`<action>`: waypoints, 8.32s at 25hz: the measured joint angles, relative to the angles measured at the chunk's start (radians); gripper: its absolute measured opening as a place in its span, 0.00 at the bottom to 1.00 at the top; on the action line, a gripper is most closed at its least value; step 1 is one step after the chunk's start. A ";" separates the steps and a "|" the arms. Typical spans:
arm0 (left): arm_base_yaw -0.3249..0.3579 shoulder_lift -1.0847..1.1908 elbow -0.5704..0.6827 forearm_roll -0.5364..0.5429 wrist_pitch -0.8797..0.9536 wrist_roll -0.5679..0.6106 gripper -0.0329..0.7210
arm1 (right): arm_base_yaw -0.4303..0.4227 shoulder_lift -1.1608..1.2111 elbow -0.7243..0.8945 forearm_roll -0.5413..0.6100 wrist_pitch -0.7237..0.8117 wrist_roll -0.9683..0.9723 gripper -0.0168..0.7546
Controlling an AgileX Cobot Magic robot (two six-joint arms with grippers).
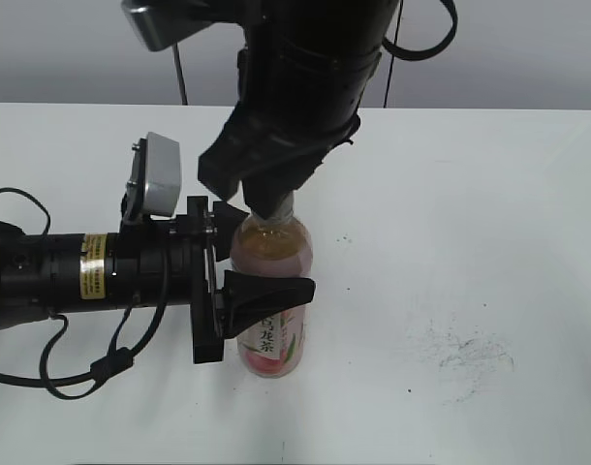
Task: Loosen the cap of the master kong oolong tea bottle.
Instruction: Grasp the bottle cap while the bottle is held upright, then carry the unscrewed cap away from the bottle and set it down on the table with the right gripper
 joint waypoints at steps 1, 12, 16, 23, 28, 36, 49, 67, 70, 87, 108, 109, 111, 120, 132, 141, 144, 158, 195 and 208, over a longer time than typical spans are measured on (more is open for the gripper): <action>0.000 0.000 0.000 0.000 0.000 0.000 0.64 | 0.000 0.000 0.000 0.000 0.000 -0.033 0.36; 0.000 0.000 0.000 0.006 -0.001 0.004 0.64 | 0.000 0.000 -0.001 0.001 0.001 -0.713 0.36; 0.000 0.000 0.000 0.006 -0.001 0.004 0.64 | 0.000 0.000 -0.003 0.001 0.001 -1.051 0.36; 0.000 0.000 0.000 0.004 -0.001 0.004 0.64 | 0.000 0.000 -0.004 0.001 -0.003 -1.706 0.36; 0.000 0.000 0.000 0.003 -0.001 0.004 0.64 | 0.000 0.000 -0.004 0.002 -0.006 -2.071 0.36; 0.000 0.000 0.000 0.003 -0.001 0.004 0.64 | 0.000 -0.002 -0.004 0.005 -0.008 -2.307 0.36; 0.000 0.000 0.000 -0.003 0.001 0.001 0.64 | 0.001 -0.003 -0.004 0.001 -0.008 -1.694 0.55; 0.000 0.000 0.000 -0.003 0.001 0.000 0.64 | 0.001 -0.003 -0.004 -0.001 -0.004 0.104 0.70; 0.000 0.000 0.000 -0.003 0.001 0.000 0.64 | 0.001 -0.003 -0.004 -0.002 -0.004 0.163 0.62; 0.000 0.000 0.000 -0.003 0.001 0.000 0.64 | 0.001 -0.005 -0.004 -0.010 -0.002 -0.254 0.36; 0.000 0.000 0.000 -0.011 0.005 -0.006 0.64 | 0.001 -0.011 -0.004 0.058 0.000 -0.746 0.59; 0.000 0.000 0.000 -0.011 0.005 -0.006 0.64 | 0.001 -0.011 -0.004 0.058 0.000 -0.675 0.60; 0.000 0.000 0.000 -0.011 0.005 -0.005 0.64 | 0.001 -0.011 -0.004 0.050 0.000 -0.529 0.61; 0.000 0.000 0.000 -0.009 0.004 -0.004 0.64 | 0.001 -0.010 -0.004 -0.032 0.000 0.019 0.62; 0.000 0.000 0.000 -0.008 0.004 -0.004 0.64 | 0.001 0.009 -0.003 -0.018 -0.001 0.006 0.37; 0.000 0.000 0.000 -0.003 0.003 0.000 0.64 | 0.001 0.009 -0.003 -0.017 0.000 -0.551 0.37; 0.000 0.000 0.000 -0.001 0.002 0.000 0.64 | 0.001 0.009 -0.003 -0.017 0.001 -0.781 0.37; 0.000 0.000 0.000 0.002 0.001 0.004 0.64 | 0.001 0.009 -0.004 -0.007 -0.009 -1.951 0.37; 0.000 0.000 0.000 -0.005 0.003 0.001 0.64 | -0.474 0.087 0.194 0.018 -0.008 -0.866 0.37; 0.000 0.000 0.000 -0.010 0.003 -0.001 0.64 | -0.494 0.295 0.341 0.043 -0.091 -0.387 0.37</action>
